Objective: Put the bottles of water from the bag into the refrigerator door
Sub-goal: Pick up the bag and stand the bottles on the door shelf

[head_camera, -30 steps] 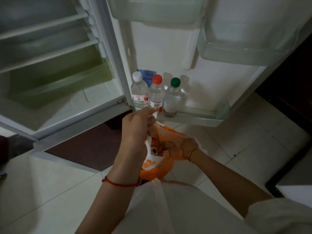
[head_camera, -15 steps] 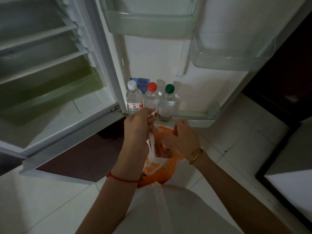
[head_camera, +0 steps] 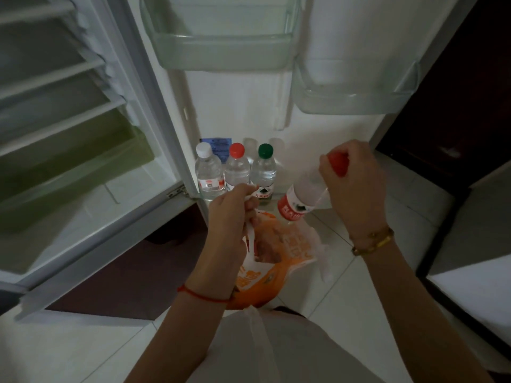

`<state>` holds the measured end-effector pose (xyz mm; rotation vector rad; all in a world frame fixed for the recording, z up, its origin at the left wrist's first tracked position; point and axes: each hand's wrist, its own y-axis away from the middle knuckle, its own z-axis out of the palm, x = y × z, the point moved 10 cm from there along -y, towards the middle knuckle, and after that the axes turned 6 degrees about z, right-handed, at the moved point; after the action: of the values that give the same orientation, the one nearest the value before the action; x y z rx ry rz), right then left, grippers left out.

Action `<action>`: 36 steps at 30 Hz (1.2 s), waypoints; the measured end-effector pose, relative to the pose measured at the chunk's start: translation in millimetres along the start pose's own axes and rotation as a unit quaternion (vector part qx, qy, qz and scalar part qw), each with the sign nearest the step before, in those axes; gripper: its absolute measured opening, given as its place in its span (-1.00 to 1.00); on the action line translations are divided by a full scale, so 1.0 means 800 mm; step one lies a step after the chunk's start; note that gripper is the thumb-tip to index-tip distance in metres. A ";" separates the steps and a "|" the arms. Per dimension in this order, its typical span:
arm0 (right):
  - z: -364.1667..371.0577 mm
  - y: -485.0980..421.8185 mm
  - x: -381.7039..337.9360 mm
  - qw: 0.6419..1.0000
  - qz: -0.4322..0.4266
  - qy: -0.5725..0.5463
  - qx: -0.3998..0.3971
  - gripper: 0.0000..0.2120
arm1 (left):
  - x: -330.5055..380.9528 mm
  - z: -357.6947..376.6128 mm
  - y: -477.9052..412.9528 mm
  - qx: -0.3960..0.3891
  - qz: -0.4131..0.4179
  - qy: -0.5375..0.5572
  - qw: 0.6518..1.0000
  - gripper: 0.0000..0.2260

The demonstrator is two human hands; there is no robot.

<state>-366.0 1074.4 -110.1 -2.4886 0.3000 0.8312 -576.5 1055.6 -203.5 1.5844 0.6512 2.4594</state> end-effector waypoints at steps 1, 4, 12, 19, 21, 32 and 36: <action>-0.009 -0.003 -0.003 1.000 -0.001 -0.002 0.020 -0.78 | 0.000 0.001 0.000 -0.004 0.001 -0.001 1.000 -0.80; -0.019 -0.013 -0.012 0.998 -0.018 -0.014 0.057 -0.77 | 0.000 0.003 0.000 -0.005 0.004 -0.002 1.000 -0.81; 0.059 -0.039 0.008 0.999 -0.019 -0.026 -0.009 -0.75 | 0.005 0.010 0.006 0.012 0.015 0.000 1.000 -0.81; 0.132 -0.068 0.028 0.993 -0.024 -0.054 -0.106 -0.81 | 0.001 0.012 0.014 0.042 0.037 -0.013 0.998 -0.86; 0.149 -0.070 0.028 0.989 -0.025 -0.069 -0.130 -0.77 | 0.000 0.015 0.014 0.043 0.039 -0.012 0.998 -0.82; 0.149 -0.070 0.035 0.989 -0.037 -0.077 -0.118 -0.59 | -0.002 0.035 0.014 0.042 0.042 0.001 0.998 -0.77; 0.137 -0.016 0.065 0.987 -0.048 -0.056 -0.141 -0.77 | 0.001 0.046 0.017 0.033 0.050 0.008 0.998 -0.73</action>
<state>-375.3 1139.6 -212.9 -2.6756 0.0241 1.0300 -542.9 1053.8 -183.9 1.6611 0.6797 2.5495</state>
